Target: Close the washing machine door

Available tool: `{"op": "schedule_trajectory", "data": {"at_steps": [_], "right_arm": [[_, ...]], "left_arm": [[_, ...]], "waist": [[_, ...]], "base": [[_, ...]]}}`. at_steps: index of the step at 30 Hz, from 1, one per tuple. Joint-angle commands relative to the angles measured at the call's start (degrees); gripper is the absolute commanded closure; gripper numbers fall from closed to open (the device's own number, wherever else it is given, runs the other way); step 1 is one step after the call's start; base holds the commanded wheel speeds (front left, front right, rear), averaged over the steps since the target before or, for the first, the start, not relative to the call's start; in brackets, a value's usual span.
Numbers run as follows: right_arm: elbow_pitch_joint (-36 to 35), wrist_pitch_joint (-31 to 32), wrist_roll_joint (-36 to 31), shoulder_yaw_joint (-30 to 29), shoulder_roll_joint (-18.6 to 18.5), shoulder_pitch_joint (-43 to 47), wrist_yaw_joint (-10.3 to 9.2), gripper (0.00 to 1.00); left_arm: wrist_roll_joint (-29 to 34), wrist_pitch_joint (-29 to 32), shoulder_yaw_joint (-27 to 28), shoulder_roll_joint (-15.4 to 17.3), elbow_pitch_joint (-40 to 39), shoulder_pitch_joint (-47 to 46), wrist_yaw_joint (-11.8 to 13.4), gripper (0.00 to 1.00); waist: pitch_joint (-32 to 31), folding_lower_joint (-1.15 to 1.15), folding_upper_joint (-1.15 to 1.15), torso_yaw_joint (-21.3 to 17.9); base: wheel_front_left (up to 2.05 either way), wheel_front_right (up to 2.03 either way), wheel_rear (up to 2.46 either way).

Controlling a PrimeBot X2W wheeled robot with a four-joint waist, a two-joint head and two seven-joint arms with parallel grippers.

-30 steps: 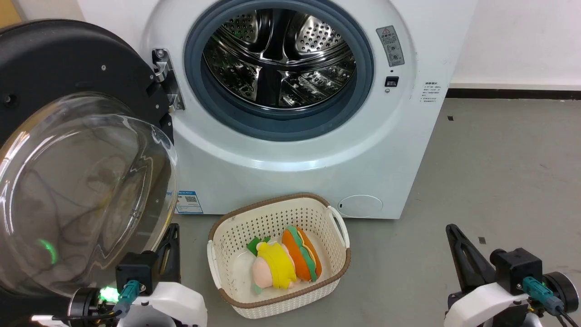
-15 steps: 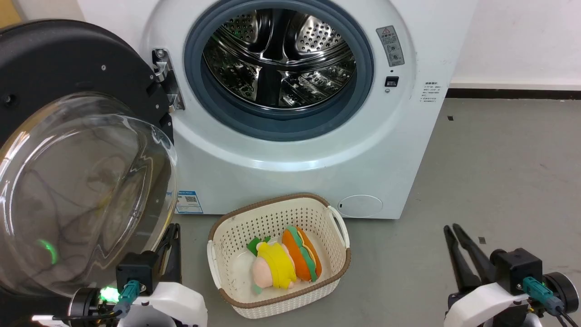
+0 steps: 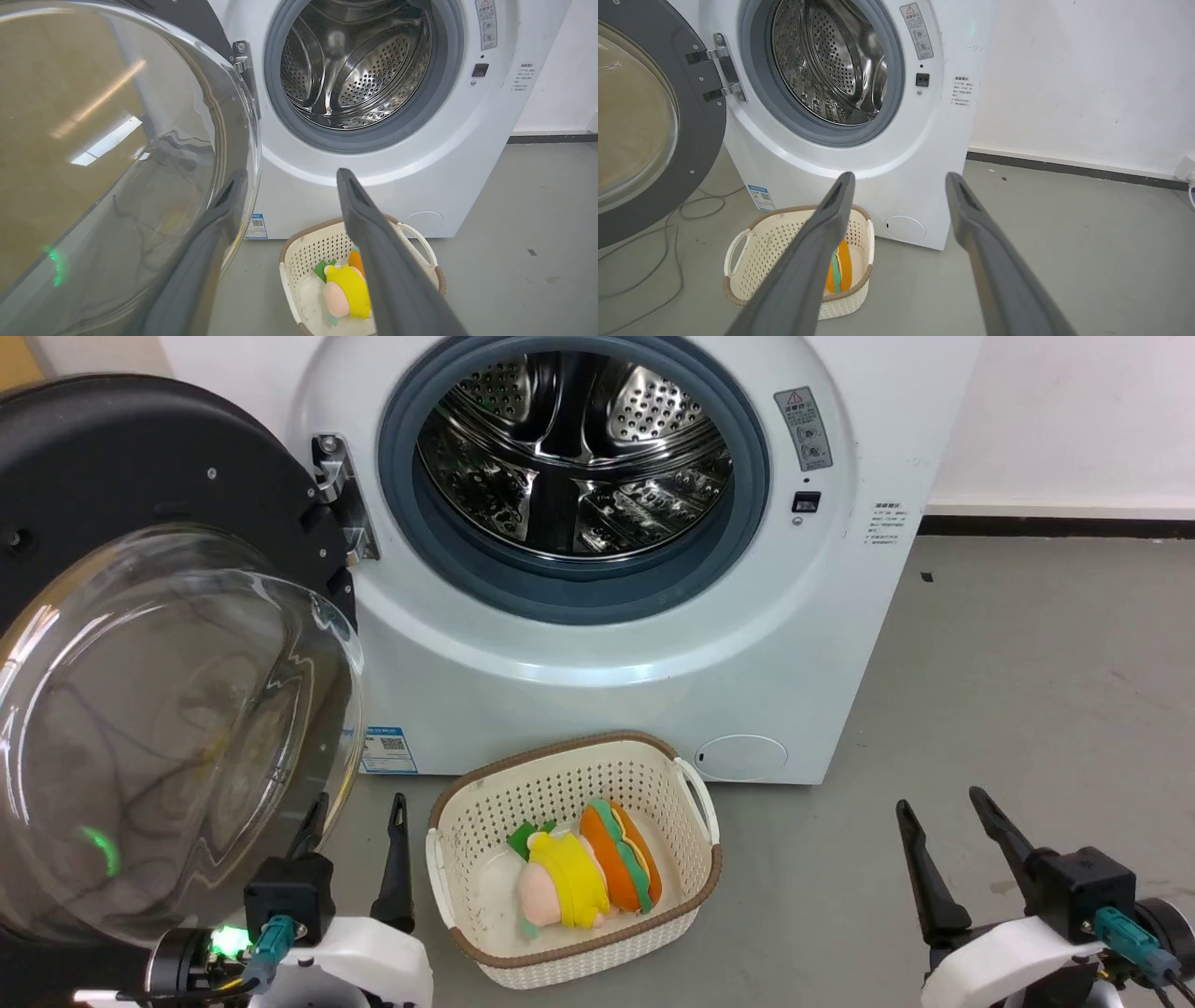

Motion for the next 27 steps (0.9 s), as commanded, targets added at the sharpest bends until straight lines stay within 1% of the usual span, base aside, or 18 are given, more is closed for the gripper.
{"op": "schedule_trajectory", "data": {"at_steps": [1,2,3,12,17,21,27], "right_arm": [[0.03,-0.66,0.9,-0.27,0.02,-0.27,0.08,0.0],[0.01,-0.78,1.08,-0.34,0.02,-0.31,0.09,0.0],[0.01,-0.9,1.24,-0.43,0.03,-0.35,0.09,0.0],[-0.01,-1.97,2.78,-1.21,0.04,-0.58,0.11,0.0],[-0.02,-2.57,3.64,-1.59,0.05,-0.59,0.13,0.0],[-0.01,-3.04,4.28,-2.03,0.05,-0.66,0.14,0.0],[0.05,-3.76,5.25,-2.62,0.06,-0.76,0.15,0.0]], "left_arm": [[-0.12,-0.62,-0.26,0.03,0.01,-0.46,0.62,0.55],[-0.08,-0.74,-0.35,0.05,-0.01,-0.52,0.78,0.91],[-0.06,-0.86,-0.44,0.07,-0.02,-0.57,0.92,1.0],[-0.11,-1.93,-1.12,0.36,-0.68,-1.35,2.27,1.0],[-0.87,-2.53,-0.63,0.58,-1.67,-2.19,2.45,1.0],[-1.7,-3.01,0.2,0.72,-3.05,-3.24,2.05,1.0],[-3.34,-3.73,2.21,0.65,-5.58,-5.35,0.7,1.0]], "waist": [[0.02,0.0,0.0,0.04],[0.03,0.0,0.0,0.07],[0.04,0.0,0.0,0.1],[0.16,0.0,0.0,0.88],[0.31,0.0,0.0,1.74],[0.51,0.0,0.0,2.65],[0.89,0.0,0.0,4.41]], "base": [[0.0,0.0,0.0],[0.0,0.0,0.0],[0.0,0.0,0.0],[0.0,0.0,0.0],[0.0,0.0,0.0],[0.0,0.0,0.0],[0.0,0.0,0.0]]}}
